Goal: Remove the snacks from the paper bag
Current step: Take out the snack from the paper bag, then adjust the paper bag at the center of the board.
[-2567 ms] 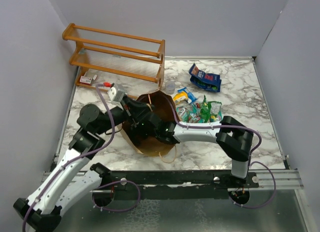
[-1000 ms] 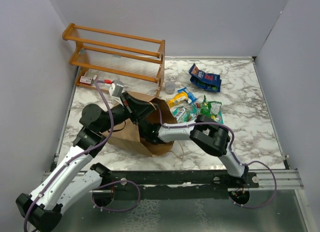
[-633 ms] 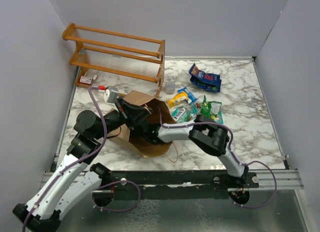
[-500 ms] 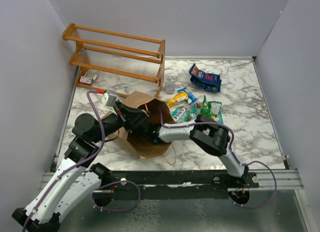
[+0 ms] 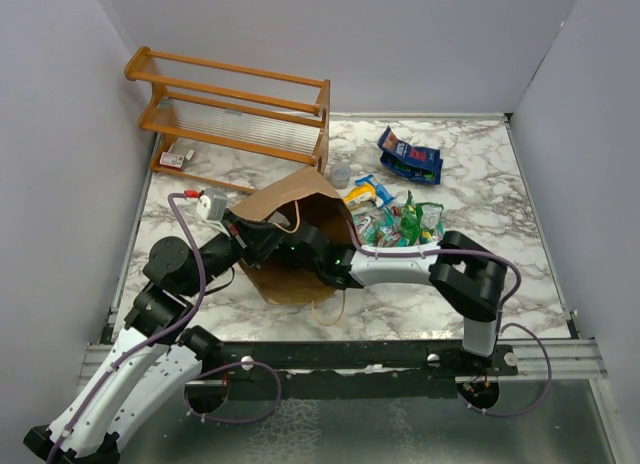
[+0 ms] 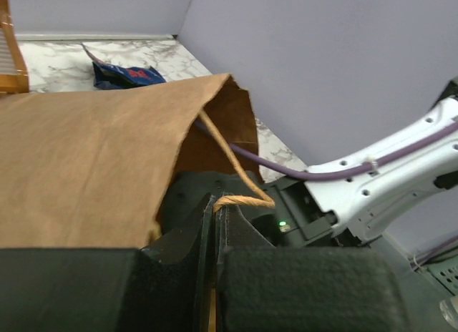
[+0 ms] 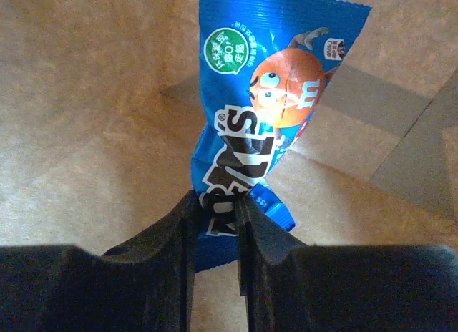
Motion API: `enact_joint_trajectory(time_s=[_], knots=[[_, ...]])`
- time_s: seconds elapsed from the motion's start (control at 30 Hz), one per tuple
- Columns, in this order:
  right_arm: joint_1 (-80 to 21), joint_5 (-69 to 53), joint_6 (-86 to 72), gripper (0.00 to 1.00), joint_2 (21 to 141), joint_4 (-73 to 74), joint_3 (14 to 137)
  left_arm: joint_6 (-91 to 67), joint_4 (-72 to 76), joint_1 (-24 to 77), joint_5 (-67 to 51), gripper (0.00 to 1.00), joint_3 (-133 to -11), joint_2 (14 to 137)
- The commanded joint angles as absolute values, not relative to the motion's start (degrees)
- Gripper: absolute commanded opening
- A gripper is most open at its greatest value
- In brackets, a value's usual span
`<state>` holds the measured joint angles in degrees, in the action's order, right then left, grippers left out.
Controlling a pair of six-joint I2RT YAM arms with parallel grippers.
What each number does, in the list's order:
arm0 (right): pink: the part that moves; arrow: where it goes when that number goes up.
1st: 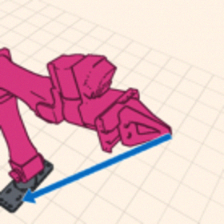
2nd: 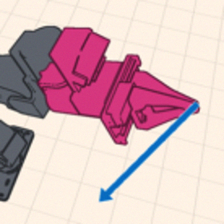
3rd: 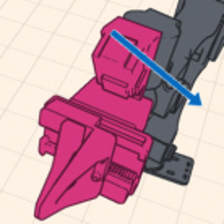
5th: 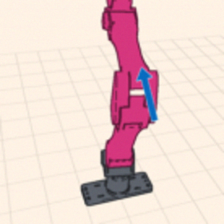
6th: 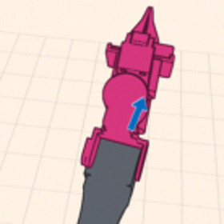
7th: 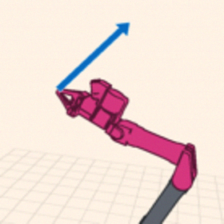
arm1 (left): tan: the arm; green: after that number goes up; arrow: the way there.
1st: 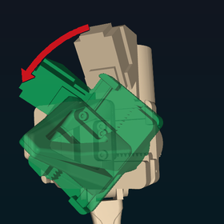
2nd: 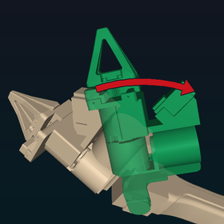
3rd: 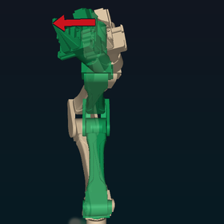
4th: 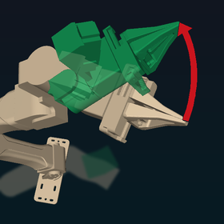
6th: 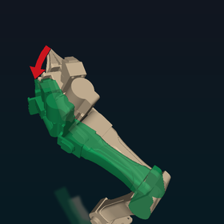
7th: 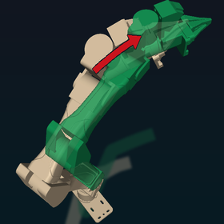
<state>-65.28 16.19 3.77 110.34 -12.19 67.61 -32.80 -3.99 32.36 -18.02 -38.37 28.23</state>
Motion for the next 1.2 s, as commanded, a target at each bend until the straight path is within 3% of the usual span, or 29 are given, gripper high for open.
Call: enact_joint_trajectory(time_s=[0.0,0.5,1.17], knots=[[-65.3,7.7,5.0,0.17,104.2,-14.9,64.1,-32.9,-3.3,32.4,-9.3,0.00,-39.1,28.4],[-65.7,-3.8,3.8,0.17,90.5,-8.9,56.3,-35.4,-3.8,32.4,-0.7,0.00,-46.4,30.7],[-65.7,2.1,6.4,0.19,72.6,0.4,63.7,-36.8,-12.3,32.4,7.8,0.00,-58.5,37.6]])
